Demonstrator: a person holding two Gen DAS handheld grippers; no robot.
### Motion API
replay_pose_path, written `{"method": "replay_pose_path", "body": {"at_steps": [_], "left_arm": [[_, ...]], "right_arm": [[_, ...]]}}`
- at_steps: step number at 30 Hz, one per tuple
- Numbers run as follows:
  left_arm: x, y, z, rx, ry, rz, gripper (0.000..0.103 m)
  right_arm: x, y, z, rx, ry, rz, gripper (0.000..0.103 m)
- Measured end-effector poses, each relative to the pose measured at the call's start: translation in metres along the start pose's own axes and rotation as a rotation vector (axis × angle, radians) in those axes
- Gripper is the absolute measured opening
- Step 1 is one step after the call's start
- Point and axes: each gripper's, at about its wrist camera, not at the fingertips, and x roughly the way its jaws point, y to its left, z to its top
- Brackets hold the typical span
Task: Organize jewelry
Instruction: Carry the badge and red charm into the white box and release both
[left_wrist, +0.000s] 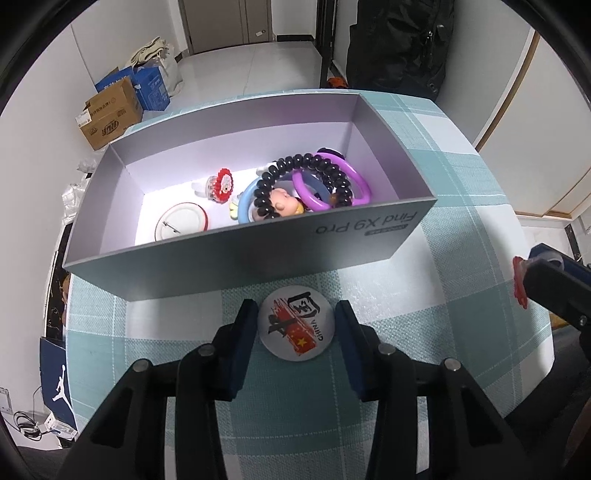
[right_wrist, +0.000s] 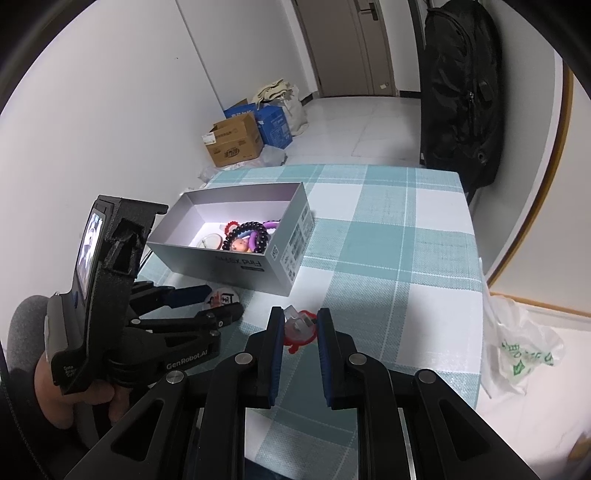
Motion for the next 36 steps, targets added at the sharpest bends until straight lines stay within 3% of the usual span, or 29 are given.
{"method": "replay_pose_path", "body": {"at_steps": [18, 36], "left_arm": [[-0.016, 0.017, -0.003, -0.055, -0.031, -0.076, 0.038], [-0.065, 0.047, 0.014, -0.158, -0.245, -0.135, 0.038]], "right_arm": [[0.009, 0.006, 0.004, 0.002, -0.005, -0.018, 0.016], [0.01, 0.044, 0.044, -0.023, -0.129, 0.094, 0.016]]}}
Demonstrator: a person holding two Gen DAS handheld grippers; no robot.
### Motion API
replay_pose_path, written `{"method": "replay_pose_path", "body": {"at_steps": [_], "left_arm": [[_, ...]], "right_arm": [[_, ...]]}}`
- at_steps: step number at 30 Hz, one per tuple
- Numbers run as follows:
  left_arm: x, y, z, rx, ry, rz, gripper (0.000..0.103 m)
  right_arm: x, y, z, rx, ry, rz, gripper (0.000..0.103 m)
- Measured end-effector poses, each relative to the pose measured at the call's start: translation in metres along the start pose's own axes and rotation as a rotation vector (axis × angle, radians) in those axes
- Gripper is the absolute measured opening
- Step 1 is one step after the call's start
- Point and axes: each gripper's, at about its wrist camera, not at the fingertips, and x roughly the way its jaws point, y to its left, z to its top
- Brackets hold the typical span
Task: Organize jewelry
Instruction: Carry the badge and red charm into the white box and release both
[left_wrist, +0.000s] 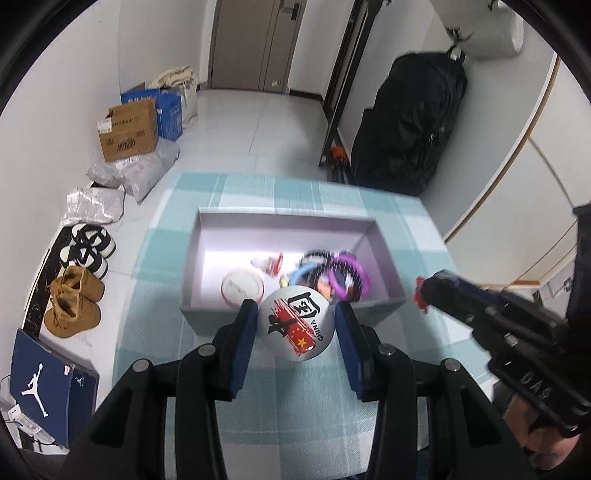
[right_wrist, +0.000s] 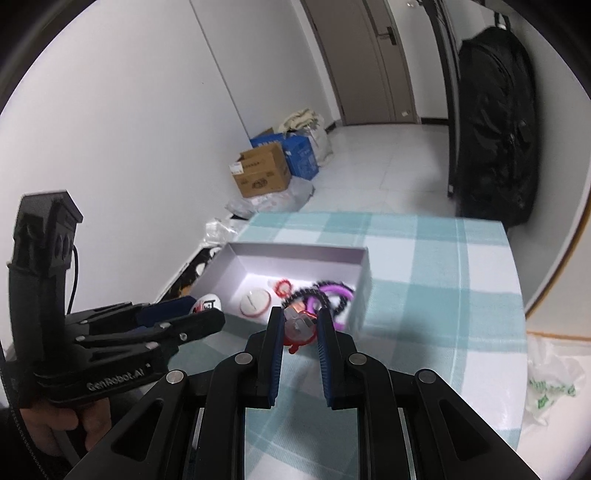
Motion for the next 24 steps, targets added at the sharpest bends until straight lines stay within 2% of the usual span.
{"method": "replay_pose_path", "body": {"at_steps": [5, 16, 21, 24], "left_arm": [[0.001, 0.004, 0.012, -0.012, -0.039, 0.012, 0.038], [0.018, 0.011, 0.028, -0.081, -0.008, -0.03, 0.038], [0.032, 0.018, 0.039, -0.14, 0.019, -0.036, 0.038], [0.036, 0.015, 0.044, -0.133, 0.024, -0.032, 0.038]], "right_arm": [[0.006, 0.004, 0.011, -0.017, -0.04, 0.035, 0.017], [0.024, -0.007, 0.033, 0.006, -0.044, 0.083, 0.017], [0.038, -0.013, 0.039, 0.022, -0.022, 0.078, 0.018], [0.045, -0.015, 0.04, 0.01, -0.011, 0.073, 0.019]]}}
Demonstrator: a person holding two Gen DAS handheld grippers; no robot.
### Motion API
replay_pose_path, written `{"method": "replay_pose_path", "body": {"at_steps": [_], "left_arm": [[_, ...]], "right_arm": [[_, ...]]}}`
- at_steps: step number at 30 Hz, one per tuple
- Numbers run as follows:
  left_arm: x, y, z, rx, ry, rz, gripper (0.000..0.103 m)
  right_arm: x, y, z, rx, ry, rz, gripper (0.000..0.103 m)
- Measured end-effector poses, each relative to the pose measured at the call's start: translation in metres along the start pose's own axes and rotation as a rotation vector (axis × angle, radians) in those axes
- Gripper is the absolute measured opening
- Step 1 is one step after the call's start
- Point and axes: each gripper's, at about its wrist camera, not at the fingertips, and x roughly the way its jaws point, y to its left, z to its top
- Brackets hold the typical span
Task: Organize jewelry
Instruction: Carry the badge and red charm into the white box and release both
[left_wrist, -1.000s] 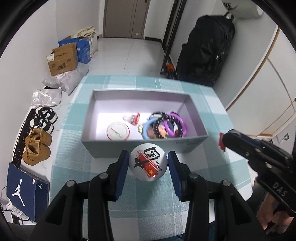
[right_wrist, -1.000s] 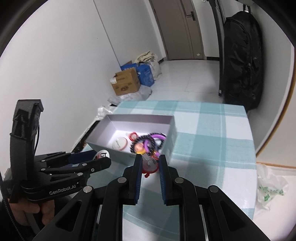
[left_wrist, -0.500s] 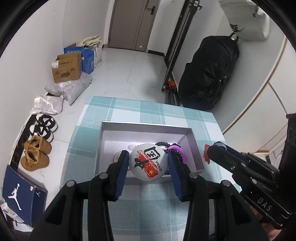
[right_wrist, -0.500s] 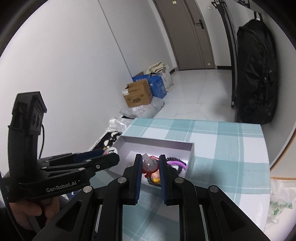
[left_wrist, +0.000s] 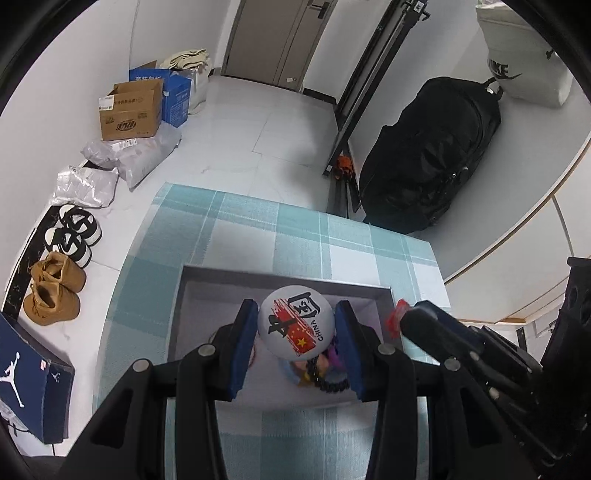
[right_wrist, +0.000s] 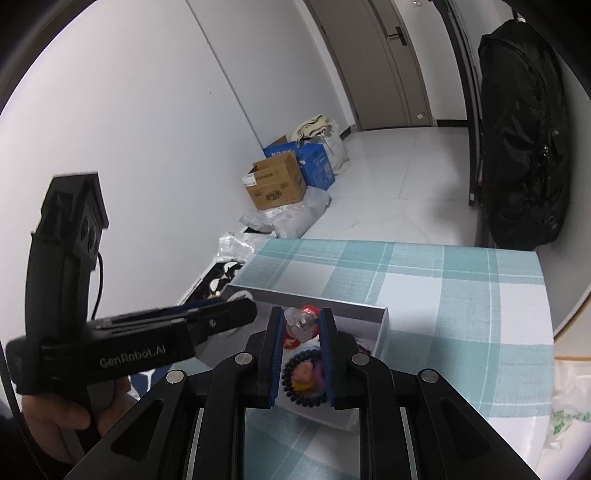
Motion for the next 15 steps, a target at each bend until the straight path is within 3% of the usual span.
{"method": "replay_pose_path", "body": {"at_steps": [15], "left_arm": [[0.016, -0.002, 0.005, -0.018, 0.06, -0.028, 0.038]], "right_arm": [[0.013, -0.014, 0.002, 0.059, 0.042, 0.021, 0.019]]}}
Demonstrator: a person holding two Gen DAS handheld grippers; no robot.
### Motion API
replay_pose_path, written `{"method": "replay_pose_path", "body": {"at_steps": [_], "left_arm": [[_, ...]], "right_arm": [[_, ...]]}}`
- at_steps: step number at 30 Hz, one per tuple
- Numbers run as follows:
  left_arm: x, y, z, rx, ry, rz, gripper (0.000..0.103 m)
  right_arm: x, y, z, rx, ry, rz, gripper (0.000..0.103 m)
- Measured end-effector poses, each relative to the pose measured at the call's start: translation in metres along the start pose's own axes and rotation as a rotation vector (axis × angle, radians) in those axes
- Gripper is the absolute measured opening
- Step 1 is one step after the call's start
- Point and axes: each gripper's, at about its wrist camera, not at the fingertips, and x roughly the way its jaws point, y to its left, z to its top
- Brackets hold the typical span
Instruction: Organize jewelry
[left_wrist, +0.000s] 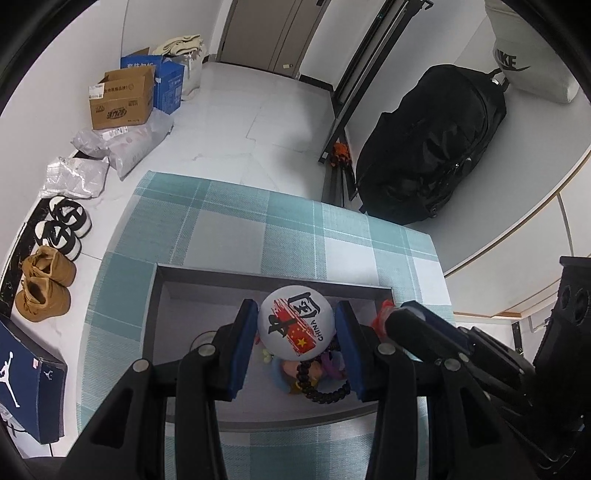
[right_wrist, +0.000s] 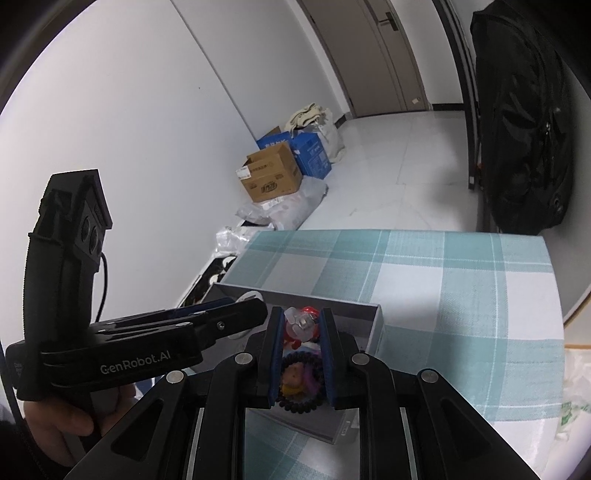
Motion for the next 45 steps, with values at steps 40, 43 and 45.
{"method": "replay_pose_path", "body": {"at_steps": [40, 43, 45], "left_arm": [[-0.047, -0.009, -0.031, 0.107, -0.179, 0.127, 0.059], [-0.052, -0.013, -0.036, 0.136, -0.214, 0.136, 0.059], [-0.055, -0.015, -0.039, 0.151, -0.234, 0.137, 0.06]], "right_arm": [[-0.065, 0.029, -0.031, -0.127, -0.221, -0.112, 0.088], [-0.072, 0.032, -0.037, -0.139, -0.236, -0.113, 0.092], [-0.076, 0.034, -0.04, -0.143, -0.248, -0.112, 0.095]]}}
